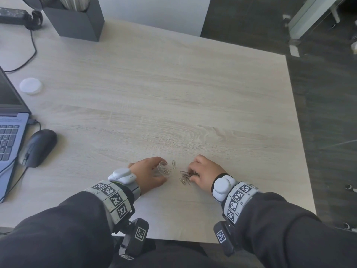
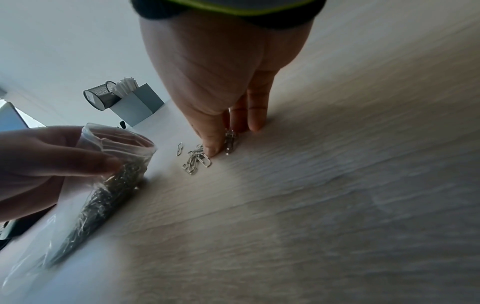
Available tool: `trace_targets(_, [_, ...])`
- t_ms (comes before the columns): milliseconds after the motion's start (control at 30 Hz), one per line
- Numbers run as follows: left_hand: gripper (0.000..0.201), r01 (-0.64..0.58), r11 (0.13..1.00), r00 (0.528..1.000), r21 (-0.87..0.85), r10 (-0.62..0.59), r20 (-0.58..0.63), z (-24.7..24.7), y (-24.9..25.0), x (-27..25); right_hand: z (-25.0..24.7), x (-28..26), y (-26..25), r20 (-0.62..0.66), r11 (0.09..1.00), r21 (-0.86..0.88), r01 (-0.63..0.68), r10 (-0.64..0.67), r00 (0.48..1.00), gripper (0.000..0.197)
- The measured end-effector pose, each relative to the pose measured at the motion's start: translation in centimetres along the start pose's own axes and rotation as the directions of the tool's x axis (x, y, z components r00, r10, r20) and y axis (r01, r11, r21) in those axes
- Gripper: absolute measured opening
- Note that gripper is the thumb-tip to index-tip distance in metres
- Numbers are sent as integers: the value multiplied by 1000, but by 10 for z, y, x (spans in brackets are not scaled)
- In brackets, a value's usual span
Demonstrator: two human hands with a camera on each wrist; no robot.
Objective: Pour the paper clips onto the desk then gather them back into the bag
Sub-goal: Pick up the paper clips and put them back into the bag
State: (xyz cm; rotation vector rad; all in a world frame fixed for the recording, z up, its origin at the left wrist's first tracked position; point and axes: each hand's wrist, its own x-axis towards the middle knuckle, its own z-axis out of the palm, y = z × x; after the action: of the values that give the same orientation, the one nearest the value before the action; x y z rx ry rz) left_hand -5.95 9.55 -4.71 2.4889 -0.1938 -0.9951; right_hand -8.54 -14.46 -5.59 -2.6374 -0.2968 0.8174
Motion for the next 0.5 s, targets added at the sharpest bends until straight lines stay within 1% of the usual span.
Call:
trace_targets(100, [47, -6, 1000, 1000, -5, 6, -15, -1, 2, -1, -1, 1, -1, 20, 1000, 9, -19, 19, 1000, 18])
trace_targets(300, [51, -11, 1000, 1000, -12, 11, -1, 0, 0, 1, -7, 9, -7, 36, 994, 41, -96, 95, 995, 13])
trace_targets(500, [49, -28, 999, 1000, -17, 28, -8, 2, -1, 1, -11, 12, -8, 58, 993, 48, -112, 109, 992, 11])
